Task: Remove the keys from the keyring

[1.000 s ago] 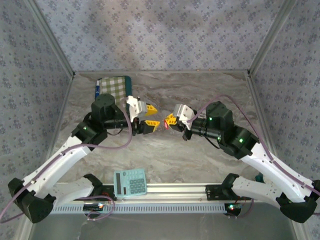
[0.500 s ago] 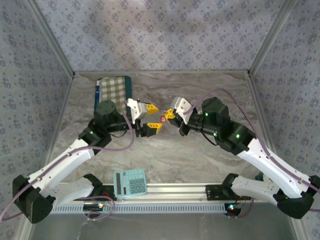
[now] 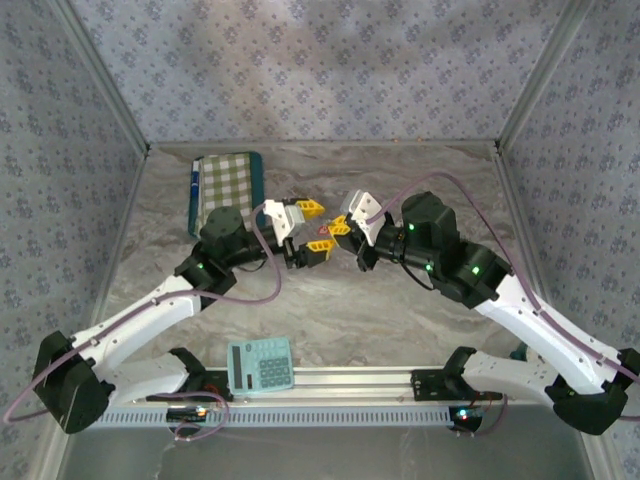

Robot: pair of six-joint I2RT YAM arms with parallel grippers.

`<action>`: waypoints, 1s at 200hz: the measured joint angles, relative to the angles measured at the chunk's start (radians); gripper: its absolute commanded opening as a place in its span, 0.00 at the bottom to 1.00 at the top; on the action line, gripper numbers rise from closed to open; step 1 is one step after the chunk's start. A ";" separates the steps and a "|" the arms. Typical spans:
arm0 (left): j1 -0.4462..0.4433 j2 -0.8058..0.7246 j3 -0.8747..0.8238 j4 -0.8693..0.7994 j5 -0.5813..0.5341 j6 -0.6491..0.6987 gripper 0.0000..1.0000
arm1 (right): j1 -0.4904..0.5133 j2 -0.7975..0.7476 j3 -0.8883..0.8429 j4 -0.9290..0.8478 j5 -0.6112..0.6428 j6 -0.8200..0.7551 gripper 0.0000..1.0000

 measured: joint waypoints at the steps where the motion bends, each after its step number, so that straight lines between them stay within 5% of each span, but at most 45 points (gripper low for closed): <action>1: 0.000 0.002 0.002 0.002 0.000 0.000 0.71 | 0.000 0.000 0.000 0.000 -0.001 0.000 0.00; 75: 0.000 0.044 0.055 0.010 0.009 0.026 0.63 | 0.002 -0.001 0.002 0.005 -0.010 0.010 0.00; 157: -0.009 0.048 0.073 -0.006 0.048 0.062 0.00 | 0.000 -0.015 0.002 0.013 -0.010 0.010 0.00; 200: -0.018 0.041 0.074 -0.031 0.053 0.072 0.00 | -0.006 -0.042 -0.031 0.037 -0.001 0.010 0.00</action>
